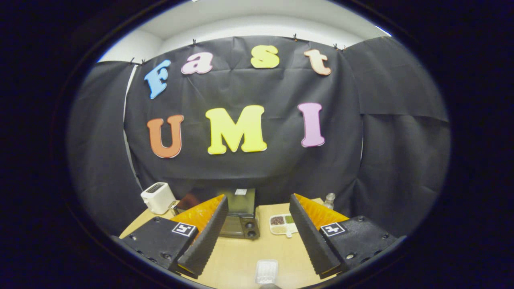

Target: Open the toaster oven, put the food inside, and close the toaster oven door.

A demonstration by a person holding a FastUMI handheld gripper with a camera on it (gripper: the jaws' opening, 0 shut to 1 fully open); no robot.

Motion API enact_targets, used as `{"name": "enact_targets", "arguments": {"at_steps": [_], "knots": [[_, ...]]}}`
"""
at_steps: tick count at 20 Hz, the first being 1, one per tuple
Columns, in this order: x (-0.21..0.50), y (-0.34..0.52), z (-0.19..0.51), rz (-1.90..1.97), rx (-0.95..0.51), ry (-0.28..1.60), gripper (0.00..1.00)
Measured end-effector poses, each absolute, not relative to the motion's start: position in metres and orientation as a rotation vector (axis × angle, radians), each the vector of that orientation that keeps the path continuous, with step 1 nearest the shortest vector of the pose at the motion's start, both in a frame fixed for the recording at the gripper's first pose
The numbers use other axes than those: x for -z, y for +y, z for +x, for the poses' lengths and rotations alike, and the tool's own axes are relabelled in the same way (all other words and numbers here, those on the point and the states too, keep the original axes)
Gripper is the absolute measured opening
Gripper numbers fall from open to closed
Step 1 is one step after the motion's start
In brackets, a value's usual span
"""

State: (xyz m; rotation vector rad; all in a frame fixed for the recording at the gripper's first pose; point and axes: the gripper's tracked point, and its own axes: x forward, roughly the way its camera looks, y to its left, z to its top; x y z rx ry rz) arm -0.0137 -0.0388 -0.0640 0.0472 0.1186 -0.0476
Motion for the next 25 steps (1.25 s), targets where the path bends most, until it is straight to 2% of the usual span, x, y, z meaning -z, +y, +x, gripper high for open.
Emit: {"name": "enact_targets", "arguments": {"at_steps": [4,9,25], "knots": [[0.017,-0.087,-0.037,0.01,0.059,-0.007,0.98],[0.014,-0.131,-0.06,0.002,0.054,-0.024,0.98],[0.02,-0.129,-0.048,0.029,0.034,-0.024,0.98]]}}
